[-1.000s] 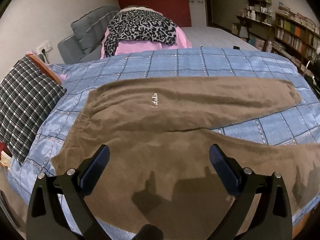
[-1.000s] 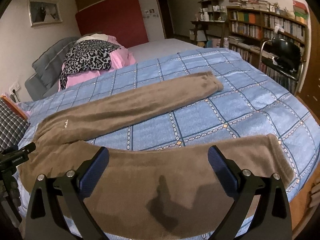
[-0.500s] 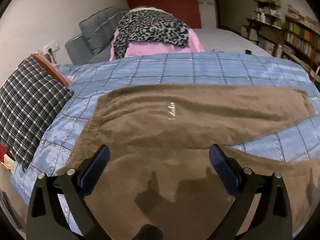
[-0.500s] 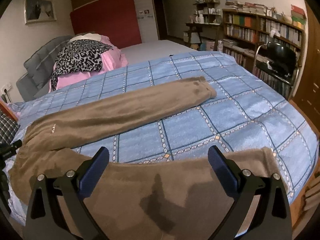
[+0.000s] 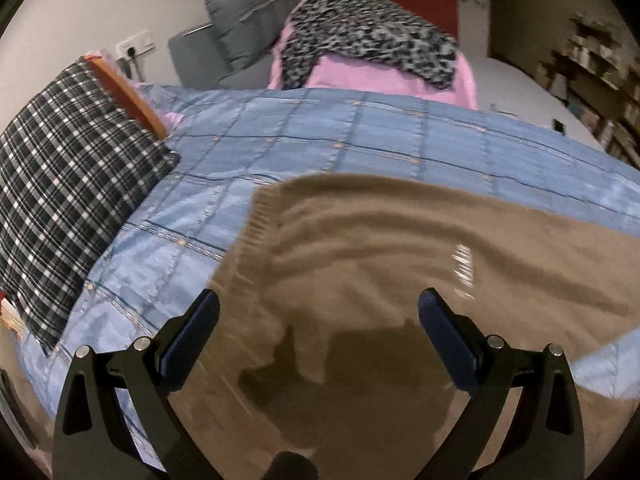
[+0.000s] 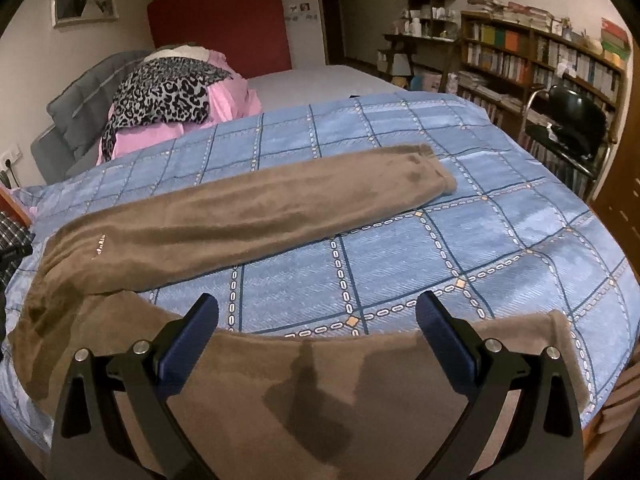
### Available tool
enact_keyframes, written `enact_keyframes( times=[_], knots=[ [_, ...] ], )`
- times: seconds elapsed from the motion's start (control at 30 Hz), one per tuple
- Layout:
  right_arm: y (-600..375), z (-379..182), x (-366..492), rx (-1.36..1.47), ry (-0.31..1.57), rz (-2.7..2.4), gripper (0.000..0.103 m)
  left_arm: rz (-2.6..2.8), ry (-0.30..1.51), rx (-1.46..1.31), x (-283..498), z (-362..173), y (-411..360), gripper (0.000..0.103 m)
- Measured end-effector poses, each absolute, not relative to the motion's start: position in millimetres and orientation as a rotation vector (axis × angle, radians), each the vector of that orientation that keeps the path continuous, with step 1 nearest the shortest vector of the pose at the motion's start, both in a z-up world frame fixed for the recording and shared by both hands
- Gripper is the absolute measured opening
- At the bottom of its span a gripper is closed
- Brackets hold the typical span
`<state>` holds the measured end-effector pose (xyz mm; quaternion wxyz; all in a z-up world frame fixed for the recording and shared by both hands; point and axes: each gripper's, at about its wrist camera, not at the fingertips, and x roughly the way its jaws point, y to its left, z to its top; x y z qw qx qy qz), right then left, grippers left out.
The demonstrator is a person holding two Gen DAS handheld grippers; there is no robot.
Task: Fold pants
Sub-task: 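Lower the left gripper onto the pants waist edge and close it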
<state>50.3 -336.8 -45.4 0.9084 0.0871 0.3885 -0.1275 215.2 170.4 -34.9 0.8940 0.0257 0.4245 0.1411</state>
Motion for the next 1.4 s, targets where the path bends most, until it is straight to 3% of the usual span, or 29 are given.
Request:
enact_keyframes(
  times=[0.67, 0.9, 1.07, 1.4],
  knots=[
    [-337.0, -82.5, 121.6, 0.185, 0.905, -0.257, 0.098, 0.297, 0.949, -0.14, 365.8, -106.8, 286.1, 0.1],
    [-340.3, -93.5, 143.9, 0.172, 0.921, -0.258, 0.098, 0.277, 1.023, -0.215, 392.3, -133.1, 297.6, 0.062],
    [-357.5, -98.3, 161.4, 0.154, 0.916, -0.277, 0.098, 0.315, 1.011, -0.233, 392.9, -137.4, 299.9, 0.046],
    [-466.0, -101.1, 211.2, 0.248, 0.898, -0.408, 0.098, 0.292, 0.96, -0.233, 379.4, -119.1, 297.2, 0.038]
  ],
)
